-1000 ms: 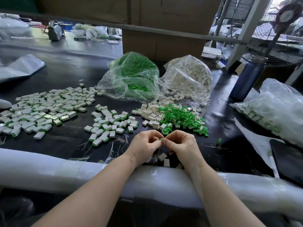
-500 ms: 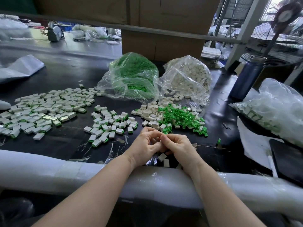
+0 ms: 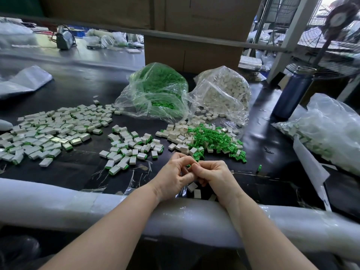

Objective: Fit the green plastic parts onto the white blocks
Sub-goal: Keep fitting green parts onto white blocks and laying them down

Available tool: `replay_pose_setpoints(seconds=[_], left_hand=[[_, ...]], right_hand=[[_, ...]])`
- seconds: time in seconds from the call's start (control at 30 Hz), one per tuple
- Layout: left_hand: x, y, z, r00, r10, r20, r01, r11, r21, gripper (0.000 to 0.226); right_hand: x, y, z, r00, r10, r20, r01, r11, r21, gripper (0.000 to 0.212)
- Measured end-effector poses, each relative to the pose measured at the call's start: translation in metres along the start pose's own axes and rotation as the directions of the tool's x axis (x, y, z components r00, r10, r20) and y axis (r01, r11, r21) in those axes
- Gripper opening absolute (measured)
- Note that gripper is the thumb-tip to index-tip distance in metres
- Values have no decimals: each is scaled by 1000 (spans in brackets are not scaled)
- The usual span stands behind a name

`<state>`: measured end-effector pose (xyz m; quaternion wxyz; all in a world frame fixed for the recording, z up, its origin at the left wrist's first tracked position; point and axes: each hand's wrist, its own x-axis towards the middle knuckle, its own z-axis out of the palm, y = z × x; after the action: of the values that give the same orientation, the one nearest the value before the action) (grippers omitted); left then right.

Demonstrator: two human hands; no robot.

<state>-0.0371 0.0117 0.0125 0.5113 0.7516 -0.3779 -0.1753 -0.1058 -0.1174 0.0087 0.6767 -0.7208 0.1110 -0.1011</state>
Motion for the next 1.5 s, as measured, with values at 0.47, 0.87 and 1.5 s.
replay_pose_setpoints(seconds=[0.47, 0.87, 1.5], left_hand=[[-1, 3, 1, 1000, 24, -5, -24, 998, 53, 13], [0, 2, 0, 999, -4, -52, 0, 997, -77, 5], [2, -4, -1, 984, -47, -170, 49, 999, 7, 9]], right_hand=[[-1, -1, 1, 1000, 9, -10, -9, 1000, 18, 23], [-1, -3, 5, 999, -37, 2, 37, 999, 30, 23], [-1, -2, 3, 968, -142, -204, 100, 974, -204, 14]])
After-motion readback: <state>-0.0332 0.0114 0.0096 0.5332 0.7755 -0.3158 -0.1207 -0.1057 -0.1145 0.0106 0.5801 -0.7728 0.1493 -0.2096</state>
